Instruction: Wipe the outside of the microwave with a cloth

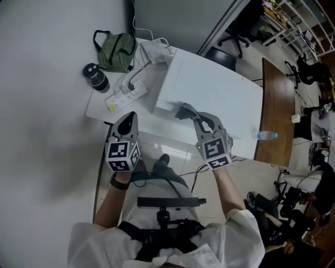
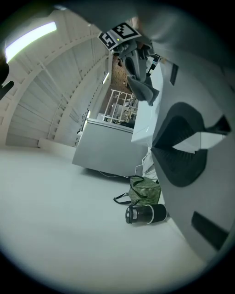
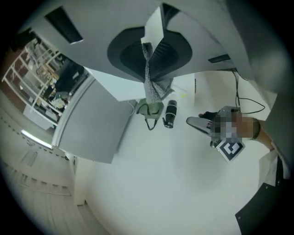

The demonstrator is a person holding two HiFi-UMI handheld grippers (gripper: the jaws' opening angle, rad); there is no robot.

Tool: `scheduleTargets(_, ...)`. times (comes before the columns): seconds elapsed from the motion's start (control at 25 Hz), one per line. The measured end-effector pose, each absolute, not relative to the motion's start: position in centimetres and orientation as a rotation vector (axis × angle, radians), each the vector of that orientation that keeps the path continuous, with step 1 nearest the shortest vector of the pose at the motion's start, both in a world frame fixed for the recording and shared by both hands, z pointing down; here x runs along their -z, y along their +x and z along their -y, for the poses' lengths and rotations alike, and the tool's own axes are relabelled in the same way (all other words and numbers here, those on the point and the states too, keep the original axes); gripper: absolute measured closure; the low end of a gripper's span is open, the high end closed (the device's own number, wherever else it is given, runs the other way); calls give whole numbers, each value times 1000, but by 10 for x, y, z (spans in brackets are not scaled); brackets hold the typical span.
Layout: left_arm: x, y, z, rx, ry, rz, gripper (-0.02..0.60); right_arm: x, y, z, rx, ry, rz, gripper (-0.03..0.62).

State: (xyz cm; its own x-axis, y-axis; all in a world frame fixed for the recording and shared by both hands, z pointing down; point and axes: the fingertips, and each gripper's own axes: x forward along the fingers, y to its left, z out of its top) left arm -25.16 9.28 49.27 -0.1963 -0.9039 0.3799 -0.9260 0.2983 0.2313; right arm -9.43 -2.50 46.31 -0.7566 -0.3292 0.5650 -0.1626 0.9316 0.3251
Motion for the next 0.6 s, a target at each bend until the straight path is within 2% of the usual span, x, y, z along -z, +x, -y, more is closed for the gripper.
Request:
scheduleTargets(0.36,-481,-410,-108,14,1689,2138,560,-501,-350,23,665,124,2176,577)
scheduleTargets(0.6,-477,-454,-97,21,1718,2115,560,-568,-418,92,701,-68,1740,577)
